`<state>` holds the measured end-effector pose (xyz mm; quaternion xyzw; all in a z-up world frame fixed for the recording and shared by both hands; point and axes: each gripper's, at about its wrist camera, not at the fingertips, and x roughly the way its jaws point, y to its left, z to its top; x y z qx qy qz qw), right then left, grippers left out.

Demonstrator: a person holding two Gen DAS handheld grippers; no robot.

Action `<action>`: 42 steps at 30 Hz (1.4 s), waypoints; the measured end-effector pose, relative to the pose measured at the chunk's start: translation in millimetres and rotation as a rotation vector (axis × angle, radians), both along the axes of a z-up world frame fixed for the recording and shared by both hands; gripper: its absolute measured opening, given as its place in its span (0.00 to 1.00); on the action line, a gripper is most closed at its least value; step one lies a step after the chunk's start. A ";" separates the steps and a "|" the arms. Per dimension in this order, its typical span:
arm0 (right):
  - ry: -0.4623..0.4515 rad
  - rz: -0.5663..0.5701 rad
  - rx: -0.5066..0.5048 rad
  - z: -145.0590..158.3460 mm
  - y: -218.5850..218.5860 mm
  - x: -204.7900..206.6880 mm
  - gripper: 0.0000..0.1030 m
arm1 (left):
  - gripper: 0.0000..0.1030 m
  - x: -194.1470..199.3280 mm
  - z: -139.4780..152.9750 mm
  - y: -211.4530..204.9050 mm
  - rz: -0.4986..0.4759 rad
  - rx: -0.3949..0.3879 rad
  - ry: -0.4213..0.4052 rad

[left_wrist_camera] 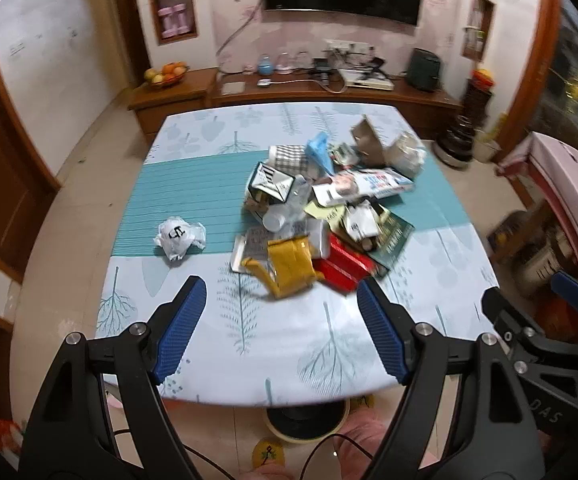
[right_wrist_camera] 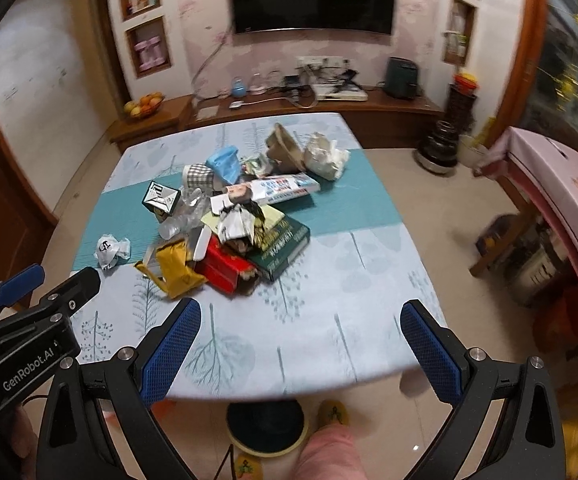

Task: Collect trash
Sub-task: 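Reach into the pile and grasp the black crumpled wrapper with the right tool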

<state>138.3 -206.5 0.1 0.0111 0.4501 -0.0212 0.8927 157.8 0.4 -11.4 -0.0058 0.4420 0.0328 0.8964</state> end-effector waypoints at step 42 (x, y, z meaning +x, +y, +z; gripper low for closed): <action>0.315 0.544 0.217 -192.5 51.7 246.3 0.54 | 0.74 144.7 -120.7 45.0 0.428 -0.215 0.340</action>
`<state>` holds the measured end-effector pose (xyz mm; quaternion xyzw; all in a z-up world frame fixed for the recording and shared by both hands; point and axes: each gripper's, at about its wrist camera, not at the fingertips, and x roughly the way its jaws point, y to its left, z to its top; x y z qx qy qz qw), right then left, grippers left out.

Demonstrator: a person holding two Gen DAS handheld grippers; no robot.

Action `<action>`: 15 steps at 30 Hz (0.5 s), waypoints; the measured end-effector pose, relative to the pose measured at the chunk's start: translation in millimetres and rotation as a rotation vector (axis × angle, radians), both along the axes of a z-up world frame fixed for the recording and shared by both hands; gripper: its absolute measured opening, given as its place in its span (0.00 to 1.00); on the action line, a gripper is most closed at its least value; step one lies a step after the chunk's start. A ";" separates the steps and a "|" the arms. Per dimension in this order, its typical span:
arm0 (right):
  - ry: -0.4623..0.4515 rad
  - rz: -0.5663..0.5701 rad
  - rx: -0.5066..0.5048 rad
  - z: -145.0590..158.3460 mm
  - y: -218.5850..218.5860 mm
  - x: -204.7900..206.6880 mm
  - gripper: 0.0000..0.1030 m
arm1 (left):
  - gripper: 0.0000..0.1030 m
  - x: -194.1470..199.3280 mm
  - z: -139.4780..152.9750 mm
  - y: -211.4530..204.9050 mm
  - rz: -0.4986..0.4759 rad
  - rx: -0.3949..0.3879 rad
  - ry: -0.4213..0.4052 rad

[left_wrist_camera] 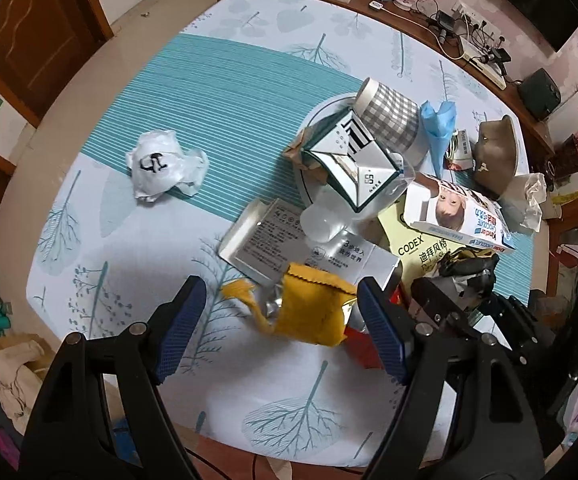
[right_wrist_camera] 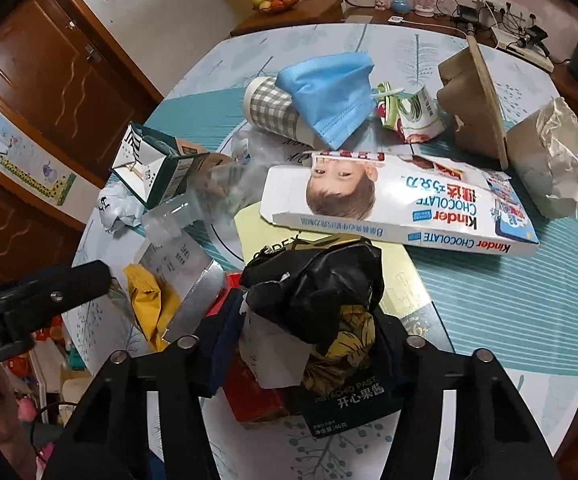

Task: Collect trash
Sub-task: 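Reach into the pile and grasp the black crumpled wrapper with the right tool, then close the left tool on the green-and-white milk carton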

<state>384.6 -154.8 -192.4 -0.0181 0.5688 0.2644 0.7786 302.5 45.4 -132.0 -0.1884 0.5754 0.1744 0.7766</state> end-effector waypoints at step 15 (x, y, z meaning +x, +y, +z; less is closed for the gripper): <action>-0.003 -0.035 0.109 29.5 -26.7 12.6 0.50 | 0.74 51.5 16.1 1.9 -0.017 -0.037 -0.067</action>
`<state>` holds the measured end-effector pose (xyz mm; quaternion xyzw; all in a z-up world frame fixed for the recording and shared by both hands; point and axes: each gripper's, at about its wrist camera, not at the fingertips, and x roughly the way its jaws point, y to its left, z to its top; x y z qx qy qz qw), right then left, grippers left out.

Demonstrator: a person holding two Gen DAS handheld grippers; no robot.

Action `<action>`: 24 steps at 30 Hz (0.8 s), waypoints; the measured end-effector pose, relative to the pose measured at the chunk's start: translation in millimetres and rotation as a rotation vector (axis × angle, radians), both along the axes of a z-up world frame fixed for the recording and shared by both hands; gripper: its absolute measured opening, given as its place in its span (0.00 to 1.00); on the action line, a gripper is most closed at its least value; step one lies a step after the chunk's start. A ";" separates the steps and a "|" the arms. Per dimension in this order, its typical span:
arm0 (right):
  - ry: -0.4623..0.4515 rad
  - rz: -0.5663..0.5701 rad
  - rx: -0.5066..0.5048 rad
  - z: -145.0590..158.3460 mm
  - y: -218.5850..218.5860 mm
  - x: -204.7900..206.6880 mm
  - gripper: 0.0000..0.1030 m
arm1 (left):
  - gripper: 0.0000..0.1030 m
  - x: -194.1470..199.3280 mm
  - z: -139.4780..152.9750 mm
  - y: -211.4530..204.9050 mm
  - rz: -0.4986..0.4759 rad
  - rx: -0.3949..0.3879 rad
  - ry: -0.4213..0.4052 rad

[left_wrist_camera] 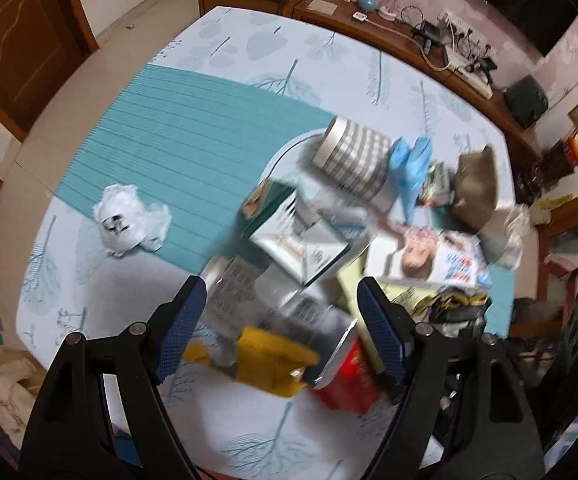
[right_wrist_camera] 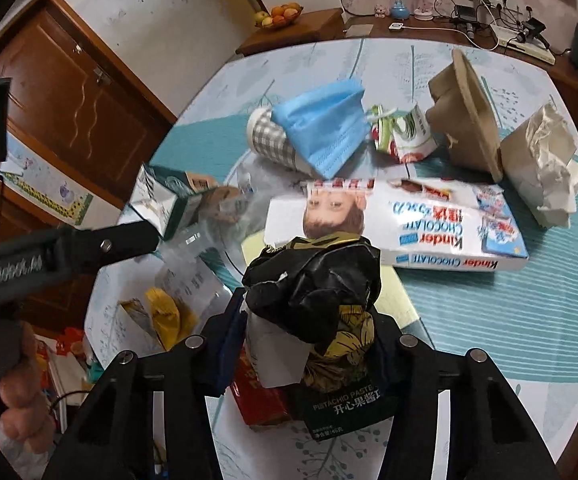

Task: Collect trash
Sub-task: 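Close the left tool on the green-and-white milk carton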

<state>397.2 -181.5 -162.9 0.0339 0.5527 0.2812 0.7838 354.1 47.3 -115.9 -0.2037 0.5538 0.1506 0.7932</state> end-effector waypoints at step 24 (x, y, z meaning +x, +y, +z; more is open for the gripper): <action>-0.062 -0.052 0.002 26.5 -19.5 -13.1 0.50 | 0.49 19.5 -2.0 33.3 0.216 -0.062 -0.064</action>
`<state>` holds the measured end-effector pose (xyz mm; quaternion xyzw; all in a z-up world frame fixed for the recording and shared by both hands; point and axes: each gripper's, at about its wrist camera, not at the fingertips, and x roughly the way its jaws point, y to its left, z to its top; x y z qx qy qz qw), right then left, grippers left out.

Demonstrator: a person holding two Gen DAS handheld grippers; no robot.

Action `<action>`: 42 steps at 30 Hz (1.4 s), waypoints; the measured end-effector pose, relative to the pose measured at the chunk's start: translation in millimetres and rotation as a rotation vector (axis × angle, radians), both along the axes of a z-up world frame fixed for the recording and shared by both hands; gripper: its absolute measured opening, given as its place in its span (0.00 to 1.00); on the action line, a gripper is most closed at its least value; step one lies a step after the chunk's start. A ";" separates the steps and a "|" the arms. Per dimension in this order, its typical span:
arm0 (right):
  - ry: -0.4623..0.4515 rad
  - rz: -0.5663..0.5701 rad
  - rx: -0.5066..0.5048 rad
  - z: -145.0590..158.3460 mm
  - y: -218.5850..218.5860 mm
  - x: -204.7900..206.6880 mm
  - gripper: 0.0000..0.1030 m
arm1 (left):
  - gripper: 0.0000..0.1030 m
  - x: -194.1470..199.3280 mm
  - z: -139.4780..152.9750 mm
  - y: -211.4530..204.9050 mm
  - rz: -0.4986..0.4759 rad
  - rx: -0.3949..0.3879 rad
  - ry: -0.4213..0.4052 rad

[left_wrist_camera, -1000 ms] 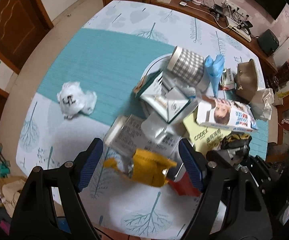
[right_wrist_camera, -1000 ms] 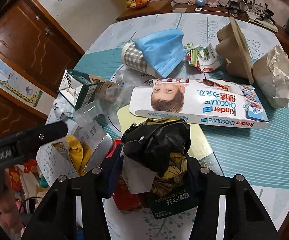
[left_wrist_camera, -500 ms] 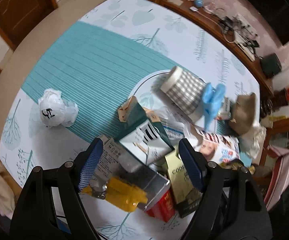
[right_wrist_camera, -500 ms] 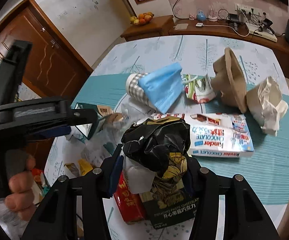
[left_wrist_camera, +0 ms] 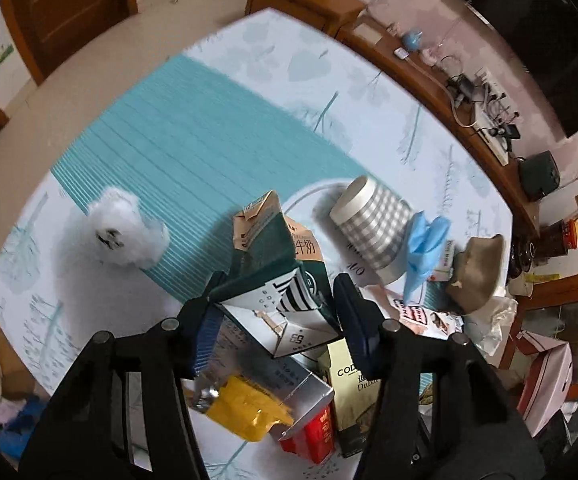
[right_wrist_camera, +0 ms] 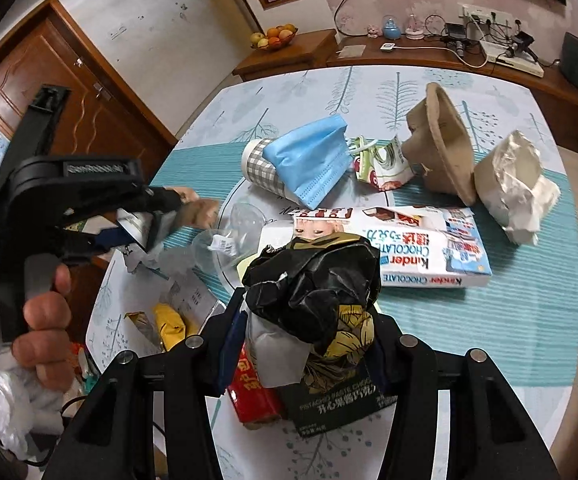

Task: Collect trash
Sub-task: 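Close the left tool on the green-and-white milk carton, then carry the carton with the left tool while the right tool carries the wrapper to the bin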

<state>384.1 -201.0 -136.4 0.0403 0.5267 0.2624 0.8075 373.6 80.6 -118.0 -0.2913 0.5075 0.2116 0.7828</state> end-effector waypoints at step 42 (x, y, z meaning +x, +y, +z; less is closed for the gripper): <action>0.133 -0.973 0.017 -21.1 38.0 -463.9 0.50 | 0.49 -326.3 6.5 -90.2 -1.401 0.181 -0.083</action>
